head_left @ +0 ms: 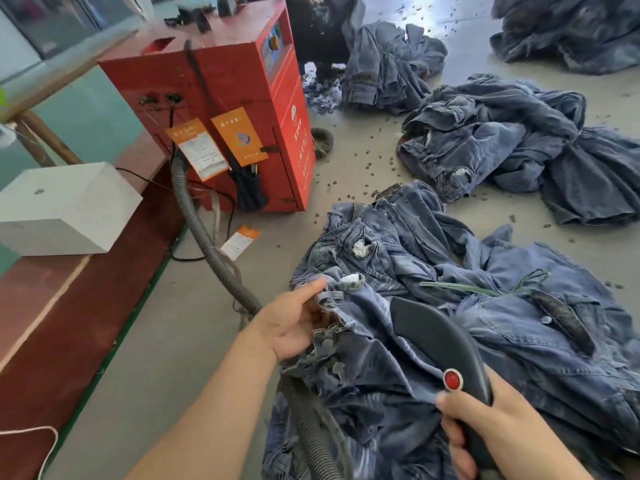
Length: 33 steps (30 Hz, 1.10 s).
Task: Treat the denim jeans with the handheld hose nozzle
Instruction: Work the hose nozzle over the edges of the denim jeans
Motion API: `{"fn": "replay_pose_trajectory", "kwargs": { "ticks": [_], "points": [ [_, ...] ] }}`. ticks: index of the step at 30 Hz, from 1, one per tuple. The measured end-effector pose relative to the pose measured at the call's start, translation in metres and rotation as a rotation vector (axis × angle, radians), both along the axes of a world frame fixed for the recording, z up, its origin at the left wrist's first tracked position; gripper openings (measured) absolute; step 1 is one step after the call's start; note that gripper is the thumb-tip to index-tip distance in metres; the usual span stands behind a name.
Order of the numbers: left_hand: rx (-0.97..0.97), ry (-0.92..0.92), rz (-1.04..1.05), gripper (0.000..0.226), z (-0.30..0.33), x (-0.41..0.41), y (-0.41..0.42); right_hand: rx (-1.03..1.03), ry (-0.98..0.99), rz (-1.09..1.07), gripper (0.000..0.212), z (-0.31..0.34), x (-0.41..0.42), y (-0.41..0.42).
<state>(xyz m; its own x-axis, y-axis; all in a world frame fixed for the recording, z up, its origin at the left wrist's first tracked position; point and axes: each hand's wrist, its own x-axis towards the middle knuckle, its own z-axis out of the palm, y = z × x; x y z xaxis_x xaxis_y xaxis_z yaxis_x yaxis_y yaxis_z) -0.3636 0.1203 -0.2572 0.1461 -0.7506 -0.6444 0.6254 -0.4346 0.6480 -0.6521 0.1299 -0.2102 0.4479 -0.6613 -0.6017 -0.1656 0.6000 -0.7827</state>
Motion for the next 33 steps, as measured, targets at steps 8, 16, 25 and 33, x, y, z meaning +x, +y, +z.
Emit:
{"fn": "replay_pose_trajectory", "kwargs": {
  "ticks": [8, 16, 25, 33],
  "points": [
    [-0.156, 0.171, -0.125, 0.069, -0.011, -0.019, -0.012, -0.06, 0.096, 0.162, 0.027, 0.015, 0.022, -0.001],
    [-0.224, 0.294, -0.117, 0.08, -0.032, -0.026, -0.014, -0.245, 0.248, 0.041, 0.018, 0.003, 0.039, -0.012],
    [-0.296, 0.306, -0.105, 0.078, -0.033, -0.034, -0.019, -0.332, 0.353, 0.128, 0.012, 0.004, 0.035, -0.019],
    [-0.348, 0.349, -0.229, 0.111, -0.019, -0.045, -0.02, -0.418, 0.421, 0.304, 0.017, 0.008, 0.036, -0.016]
  ]
}}
